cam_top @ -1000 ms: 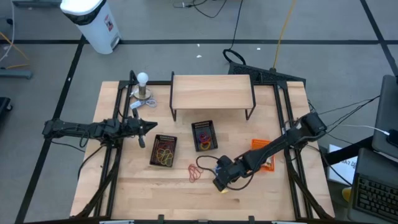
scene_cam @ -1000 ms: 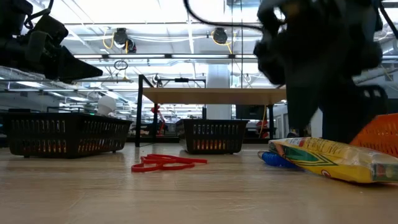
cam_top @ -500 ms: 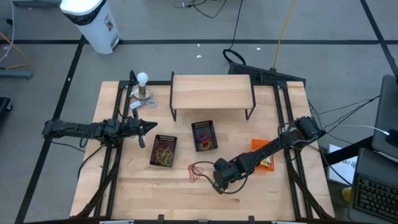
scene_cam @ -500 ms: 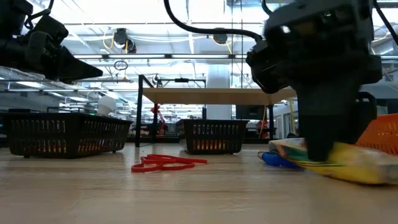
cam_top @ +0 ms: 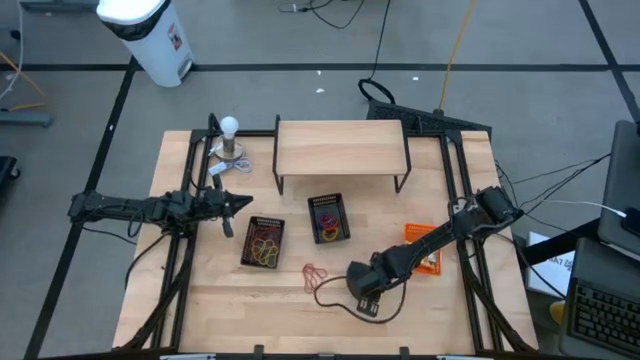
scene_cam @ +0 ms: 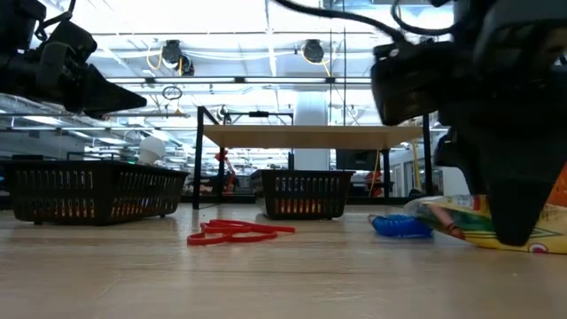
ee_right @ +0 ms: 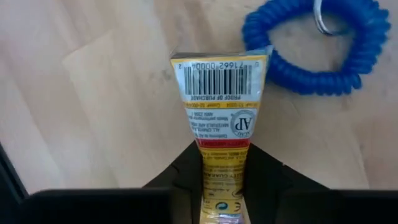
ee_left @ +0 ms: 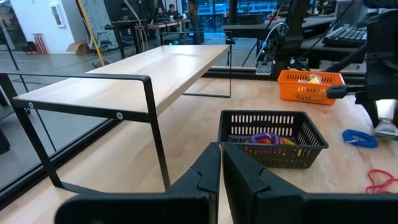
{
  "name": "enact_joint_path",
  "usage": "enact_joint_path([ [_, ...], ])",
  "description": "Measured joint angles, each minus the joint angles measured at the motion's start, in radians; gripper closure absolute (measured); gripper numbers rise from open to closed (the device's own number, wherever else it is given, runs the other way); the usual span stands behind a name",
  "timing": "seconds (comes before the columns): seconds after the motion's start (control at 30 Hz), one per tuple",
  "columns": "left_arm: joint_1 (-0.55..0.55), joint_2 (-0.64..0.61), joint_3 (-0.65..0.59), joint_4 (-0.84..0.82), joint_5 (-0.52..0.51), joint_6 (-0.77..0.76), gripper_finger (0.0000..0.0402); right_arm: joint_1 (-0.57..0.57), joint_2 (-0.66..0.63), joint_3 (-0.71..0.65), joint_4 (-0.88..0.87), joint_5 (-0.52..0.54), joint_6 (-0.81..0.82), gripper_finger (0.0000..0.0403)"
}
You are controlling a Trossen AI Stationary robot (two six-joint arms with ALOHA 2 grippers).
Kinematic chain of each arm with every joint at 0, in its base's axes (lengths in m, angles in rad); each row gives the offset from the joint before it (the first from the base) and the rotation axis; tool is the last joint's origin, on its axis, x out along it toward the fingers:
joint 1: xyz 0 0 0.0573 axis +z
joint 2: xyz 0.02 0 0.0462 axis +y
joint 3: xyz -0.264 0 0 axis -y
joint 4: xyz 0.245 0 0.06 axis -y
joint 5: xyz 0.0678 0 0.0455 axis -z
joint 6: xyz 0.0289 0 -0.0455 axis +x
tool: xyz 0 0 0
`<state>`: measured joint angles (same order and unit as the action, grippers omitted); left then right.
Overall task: Pick & Place Office Desk Supplies
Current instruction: Put the yellow crayon box into the orange bin
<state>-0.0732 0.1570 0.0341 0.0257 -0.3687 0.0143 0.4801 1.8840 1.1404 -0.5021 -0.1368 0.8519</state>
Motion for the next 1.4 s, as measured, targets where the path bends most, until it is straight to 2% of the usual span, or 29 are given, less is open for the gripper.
enact_joint_path([
  [0.1,0.000,0.000,0.000,0.000,0.000,0.004,0.0380,-0.001,-0.065,-0.007,0.052,0.014,-0.043,0.0314],
  [0.23,0.000,0.000,0.000,0.004,-0.002,0.015,0.0380,-0.002,-0.223,-0.005,0.110,0.107,-0.174,0.0318],
  [0.47,0.001,0.000,0.000,0.007,-0.003,0.017,0.0380,0.000,-0.542,-0.005,0.230,0.105,-0.593,0.0333],
  [0.7,0.001,0.000,0.000,0.008,-0.059,0.017,0.0380,-0.056,-0.857,-0.061,0.226,0.113,-0.789,0.0319],
  [0.9,0.001,0.000,0.000,0.009,-0.085,0.015,0.0380,-0.118,-1.122,-0.187,0.242,0.119,-0.853,0.0330],
  [1.03,0.001,0.000,0.000,0.009,-0.085,0.008,0.0380,-0.144,-1.273,-0.302,0.244,0.168,-0.852,0.0324],
  [1.3,0.001,0.000,0.000,0.002,-0.085,-0.008,0.0380,-0.184,-1.530,-0.525,0.342,0.168,-0.857,0.0327],
  [1.4,0.001,0.000,0.000,0.002,-0.085,-0.017,0.0380,-0.199,-1.610,-0.579,0.320,0.230,-0.835,0.0330],
])
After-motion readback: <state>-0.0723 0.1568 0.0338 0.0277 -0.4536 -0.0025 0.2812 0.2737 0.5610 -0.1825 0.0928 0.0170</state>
